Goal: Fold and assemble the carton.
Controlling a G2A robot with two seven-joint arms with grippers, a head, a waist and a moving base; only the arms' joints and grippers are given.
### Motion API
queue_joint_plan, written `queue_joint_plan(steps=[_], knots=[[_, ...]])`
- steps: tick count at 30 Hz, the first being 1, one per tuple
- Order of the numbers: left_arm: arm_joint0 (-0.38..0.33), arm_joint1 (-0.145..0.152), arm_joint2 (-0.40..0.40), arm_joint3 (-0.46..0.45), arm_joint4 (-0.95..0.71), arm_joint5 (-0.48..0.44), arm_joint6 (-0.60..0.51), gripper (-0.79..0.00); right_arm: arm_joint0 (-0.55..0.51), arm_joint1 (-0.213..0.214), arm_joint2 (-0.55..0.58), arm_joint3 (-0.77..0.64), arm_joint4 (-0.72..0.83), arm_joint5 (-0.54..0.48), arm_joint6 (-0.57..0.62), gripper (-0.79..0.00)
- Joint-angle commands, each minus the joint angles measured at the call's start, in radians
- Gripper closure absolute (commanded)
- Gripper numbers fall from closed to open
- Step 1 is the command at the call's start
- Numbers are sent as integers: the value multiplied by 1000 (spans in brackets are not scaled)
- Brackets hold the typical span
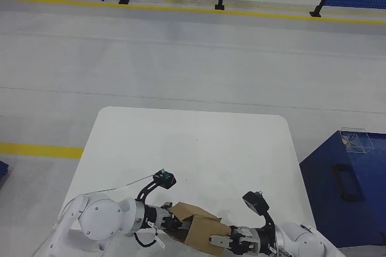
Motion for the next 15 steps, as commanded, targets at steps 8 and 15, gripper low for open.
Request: queue_joint_plan(steps=[8, 15], knots=[[-6, 8, -9, 7, -35, -16, 7, 0, 11, -6, -6, 10, -5, 1, -3, 0], [1, 7, -36, 20, -160, 13, 77, 0, 10, -8, 41, 30, -69, -1, -81, -785]])
